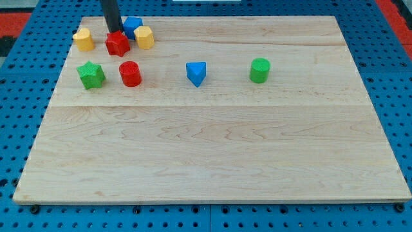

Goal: Push the yellow hexagon closer to the blue triangle

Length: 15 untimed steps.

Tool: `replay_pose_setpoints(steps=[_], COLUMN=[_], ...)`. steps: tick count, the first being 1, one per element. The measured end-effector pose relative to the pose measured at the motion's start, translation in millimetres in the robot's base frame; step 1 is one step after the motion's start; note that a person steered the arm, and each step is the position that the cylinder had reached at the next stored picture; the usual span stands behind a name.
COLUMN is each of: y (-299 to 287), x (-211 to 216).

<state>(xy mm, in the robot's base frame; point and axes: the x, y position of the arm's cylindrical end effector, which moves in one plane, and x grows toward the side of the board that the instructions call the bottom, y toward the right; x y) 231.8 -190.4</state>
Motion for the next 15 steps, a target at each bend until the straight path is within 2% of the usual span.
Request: replay_pose_setpoints(steps=[1,2,3,4,5,6,8,9,10,11,12,13,14,15], y=[53,159,199,140,132,122,144,107,151,209,213,194,158,152], x=[14,58,95,71,92,130,137,160,214,212,169,158,166,157])
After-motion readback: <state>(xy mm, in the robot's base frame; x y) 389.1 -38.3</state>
